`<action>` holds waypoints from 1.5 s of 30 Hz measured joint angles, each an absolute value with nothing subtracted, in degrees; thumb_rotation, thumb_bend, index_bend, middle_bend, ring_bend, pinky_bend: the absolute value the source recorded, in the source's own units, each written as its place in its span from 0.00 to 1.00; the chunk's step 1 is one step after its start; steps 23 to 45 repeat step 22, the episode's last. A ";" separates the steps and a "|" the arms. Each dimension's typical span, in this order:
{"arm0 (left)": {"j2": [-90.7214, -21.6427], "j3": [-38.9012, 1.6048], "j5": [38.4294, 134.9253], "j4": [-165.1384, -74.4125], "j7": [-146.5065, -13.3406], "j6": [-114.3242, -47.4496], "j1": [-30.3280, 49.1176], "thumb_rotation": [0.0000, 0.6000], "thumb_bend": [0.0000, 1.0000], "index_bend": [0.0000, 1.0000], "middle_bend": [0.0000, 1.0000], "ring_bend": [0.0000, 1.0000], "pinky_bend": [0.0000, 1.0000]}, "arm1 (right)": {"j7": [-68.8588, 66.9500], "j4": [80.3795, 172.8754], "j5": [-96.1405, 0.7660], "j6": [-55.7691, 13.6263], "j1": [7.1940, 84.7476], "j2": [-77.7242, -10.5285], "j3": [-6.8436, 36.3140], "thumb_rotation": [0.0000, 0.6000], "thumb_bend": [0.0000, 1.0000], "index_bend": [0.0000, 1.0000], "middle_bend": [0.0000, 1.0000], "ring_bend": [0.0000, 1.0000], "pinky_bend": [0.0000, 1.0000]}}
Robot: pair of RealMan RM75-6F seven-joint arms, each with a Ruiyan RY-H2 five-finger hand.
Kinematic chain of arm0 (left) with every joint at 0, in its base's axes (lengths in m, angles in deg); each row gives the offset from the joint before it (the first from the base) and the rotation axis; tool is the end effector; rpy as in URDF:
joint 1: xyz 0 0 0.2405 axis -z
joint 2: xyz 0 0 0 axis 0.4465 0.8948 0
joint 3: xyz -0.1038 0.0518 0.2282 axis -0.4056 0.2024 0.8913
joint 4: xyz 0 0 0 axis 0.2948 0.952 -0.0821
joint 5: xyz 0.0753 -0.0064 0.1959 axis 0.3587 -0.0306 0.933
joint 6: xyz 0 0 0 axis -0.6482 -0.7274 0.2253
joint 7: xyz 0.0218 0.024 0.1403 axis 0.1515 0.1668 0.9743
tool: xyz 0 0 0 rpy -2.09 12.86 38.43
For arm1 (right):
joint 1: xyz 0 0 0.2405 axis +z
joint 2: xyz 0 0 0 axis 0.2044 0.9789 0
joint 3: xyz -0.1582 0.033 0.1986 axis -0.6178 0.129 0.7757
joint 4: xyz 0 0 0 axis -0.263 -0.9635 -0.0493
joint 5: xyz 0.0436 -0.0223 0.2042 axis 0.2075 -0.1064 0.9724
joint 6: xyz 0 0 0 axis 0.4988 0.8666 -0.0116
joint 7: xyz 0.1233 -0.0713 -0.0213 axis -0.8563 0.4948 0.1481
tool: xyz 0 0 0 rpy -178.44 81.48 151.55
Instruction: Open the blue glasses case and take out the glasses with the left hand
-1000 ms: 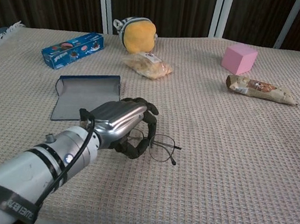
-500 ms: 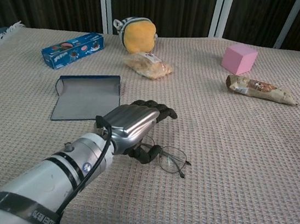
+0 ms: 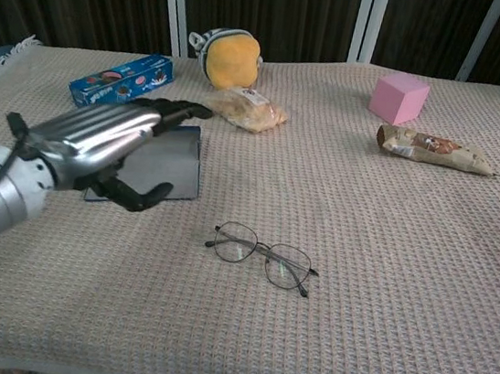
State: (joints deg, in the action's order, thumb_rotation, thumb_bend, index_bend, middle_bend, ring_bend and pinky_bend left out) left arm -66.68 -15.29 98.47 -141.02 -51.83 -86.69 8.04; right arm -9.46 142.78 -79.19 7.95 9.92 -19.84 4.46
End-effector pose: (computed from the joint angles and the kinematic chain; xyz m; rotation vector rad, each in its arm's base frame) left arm -0.1300 0.2730 -0.0258 -1.8315 -0.8557 -1.0600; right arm -0.3175 -0.1330 0.1925 1.3847 -0.9027 0.9882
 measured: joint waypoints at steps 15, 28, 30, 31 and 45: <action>-46.65 -6.84 108.52 -133.14 -81.94 -100.71 -10.03 1.00 0.42 0.00 0.00 0.00 0.00 | 1.29 145.92 -75.57 3.26 11.90 -23.25 5.75 1.00 0.13 0.00 0.00 0.00 0.00; -44.93 -6.92 111.56 -132.84 -84.32 -106.26 -12.83 1.00 0.42 0.00 0.00 0.00 0.00 | 0.99 145.80 -75.75 2.98 12.05 -23.07 5.51 1.00 0.13 0.00 0.00 0.00 0.00; -44.93 -6.92 111.56 -132.84 -84.32 -106.26 -12.83 1.00 0.42 0.00 0.00 0.00 0.00 | 0.99 145.80 -75.75 2.98 12.05 -23.07 5.51 1.00 0.13 0.00 0.00 0.00 0.00; -44.93 -6.92 111.56 -132.84 -84.32 -106.26 -12.83 1.00 0.42 0.00 0.00 0.00 0.00 | 0.99 145.80 -75.75 2.98 12.05 -23.07 5.51 1.00 0.13 0.00 0.00 0.00 0.00; -44.93 -6.92 111.56 -132.84 -84.32 -106.26 -12.83 1.00 0.42 0.00 0.00 0.00 0.00 | 0.99 145.80 -75.75 2.98 12.05 -23.07 5.51 1.00 0.13 0.00 0.00 0.00 0.00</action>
